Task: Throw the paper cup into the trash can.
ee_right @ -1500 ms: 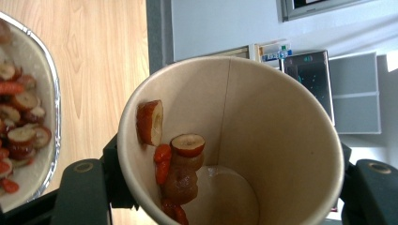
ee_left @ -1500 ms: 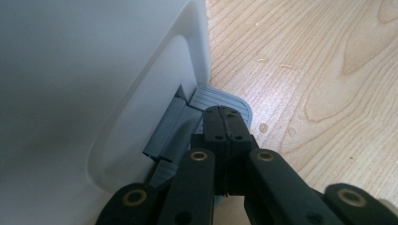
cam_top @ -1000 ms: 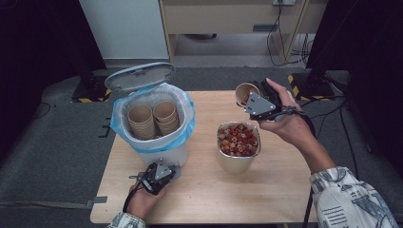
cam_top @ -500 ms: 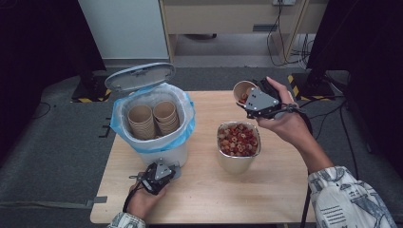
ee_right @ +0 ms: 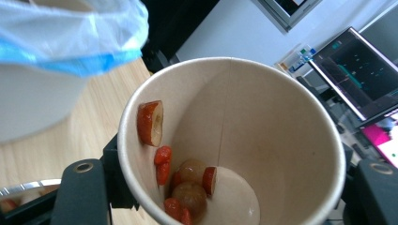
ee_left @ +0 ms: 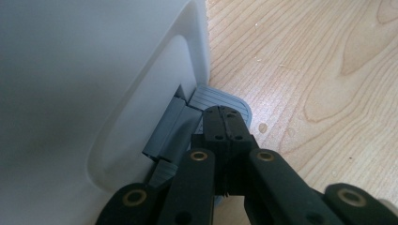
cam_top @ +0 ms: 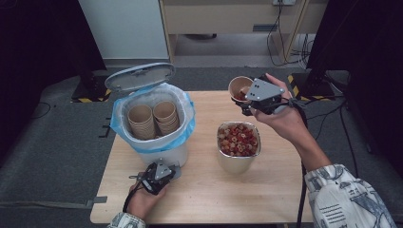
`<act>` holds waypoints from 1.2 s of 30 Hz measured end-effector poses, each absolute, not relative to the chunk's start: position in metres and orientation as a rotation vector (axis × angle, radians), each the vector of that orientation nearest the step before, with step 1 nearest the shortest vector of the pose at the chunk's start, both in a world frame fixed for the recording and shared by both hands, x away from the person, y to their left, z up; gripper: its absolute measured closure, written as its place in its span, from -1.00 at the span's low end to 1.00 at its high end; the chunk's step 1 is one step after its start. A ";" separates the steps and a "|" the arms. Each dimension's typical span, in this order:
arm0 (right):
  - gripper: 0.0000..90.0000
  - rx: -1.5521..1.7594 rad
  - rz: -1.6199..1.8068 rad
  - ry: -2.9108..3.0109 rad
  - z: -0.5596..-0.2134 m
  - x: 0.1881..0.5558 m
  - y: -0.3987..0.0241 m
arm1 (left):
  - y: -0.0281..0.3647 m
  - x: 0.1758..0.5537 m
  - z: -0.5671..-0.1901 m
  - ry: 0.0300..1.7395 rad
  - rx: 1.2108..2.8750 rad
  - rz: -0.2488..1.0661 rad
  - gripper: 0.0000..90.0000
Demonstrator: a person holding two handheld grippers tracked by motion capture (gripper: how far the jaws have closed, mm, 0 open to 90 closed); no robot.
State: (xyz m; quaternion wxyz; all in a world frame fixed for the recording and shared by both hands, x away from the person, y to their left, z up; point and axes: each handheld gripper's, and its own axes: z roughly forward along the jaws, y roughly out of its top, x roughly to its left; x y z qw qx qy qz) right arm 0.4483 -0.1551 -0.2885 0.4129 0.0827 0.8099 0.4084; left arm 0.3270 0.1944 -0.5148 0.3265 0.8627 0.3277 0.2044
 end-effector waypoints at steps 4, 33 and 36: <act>-0.34 0.224 1.059 2.054 -0.286 0.449 -0.150 | 0.195 0.327 -0.515 0.858 2.260 0.535 1.00; -0.34 0.285 1.249 2.106 -0.267 0.450 -0.120 | 0.195 0.327 -0.515 0.857 2.261 0.534 1.00; -0.34 0.286 1.263 2.110 -0.266 0.450 -0.116 | 0.195 0.327 -0.515 0.858 2.262 0.533 1.00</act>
